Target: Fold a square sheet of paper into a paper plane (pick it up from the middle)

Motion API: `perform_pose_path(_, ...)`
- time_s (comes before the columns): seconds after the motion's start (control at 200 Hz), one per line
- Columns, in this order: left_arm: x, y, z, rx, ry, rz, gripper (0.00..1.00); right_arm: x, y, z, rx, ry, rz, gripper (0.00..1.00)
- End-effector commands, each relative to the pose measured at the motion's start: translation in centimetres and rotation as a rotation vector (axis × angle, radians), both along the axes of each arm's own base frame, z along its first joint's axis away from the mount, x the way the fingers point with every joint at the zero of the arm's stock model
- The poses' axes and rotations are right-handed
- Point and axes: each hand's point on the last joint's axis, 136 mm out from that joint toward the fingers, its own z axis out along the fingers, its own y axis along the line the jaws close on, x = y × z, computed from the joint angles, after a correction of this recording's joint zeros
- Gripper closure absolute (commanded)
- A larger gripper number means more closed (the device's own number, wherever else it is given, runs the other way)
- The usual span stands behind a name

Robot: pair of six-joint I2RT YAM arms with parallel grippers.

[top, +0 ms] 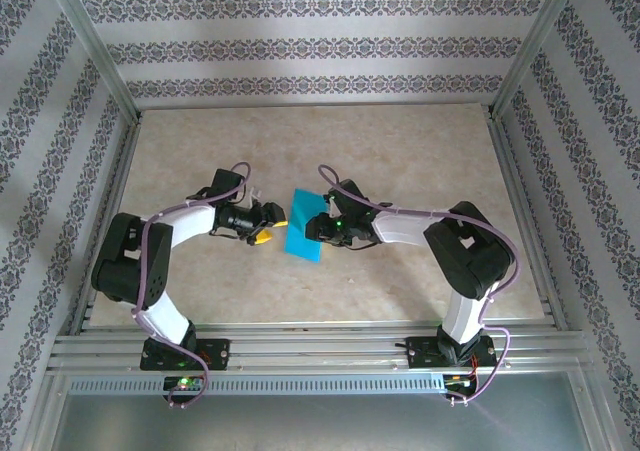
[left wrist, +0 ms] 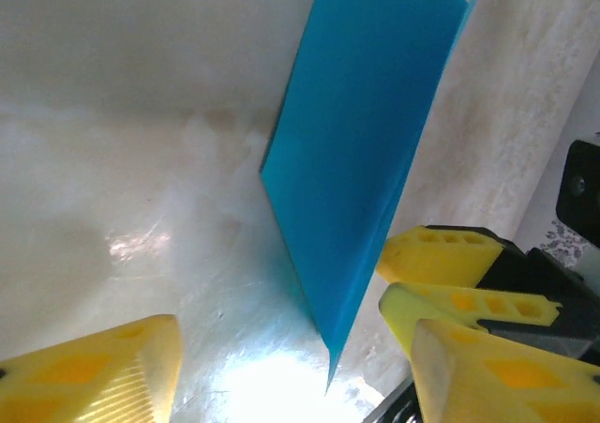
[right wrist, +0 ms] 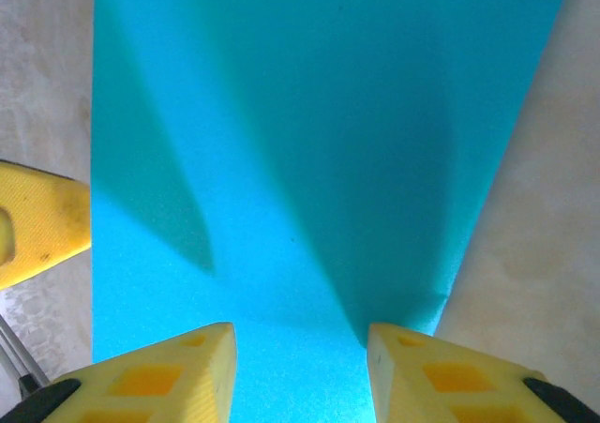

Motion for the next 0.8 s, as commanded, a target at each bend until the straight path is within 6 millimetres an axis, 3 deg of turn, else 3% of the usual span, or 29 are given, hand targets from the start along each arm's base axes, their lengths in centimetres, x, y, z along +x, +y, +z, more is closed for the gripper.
perform_pose_path(0.0,0.4,-1.6,0.7,-0.037,-0.043,-0.078,0.39,0.3,-0.1,1.3,0.037,-0.033,0.003,0.58)
perform_pose_path(0.245,0.9,-3.7,0.8,-0.113,-0.066,-0.145,0.46,0.4,-0.3,1.4,0.041,-0.037,-0.004,0.58)
perform_pose_path(0.505,1.1,-4.3,0.1,-0.114,-0.04,-0.152,0.7,1.0,-1.5,2.3,0.027,-0.096,-0.02,0.57)
perform_pose_path(0.794,1.0,-3.4,0.6,-0.07,-0.018,-0.013,0.91,1.5,-3.9,4.6,-0.083,-0.386,0.087,0.4)
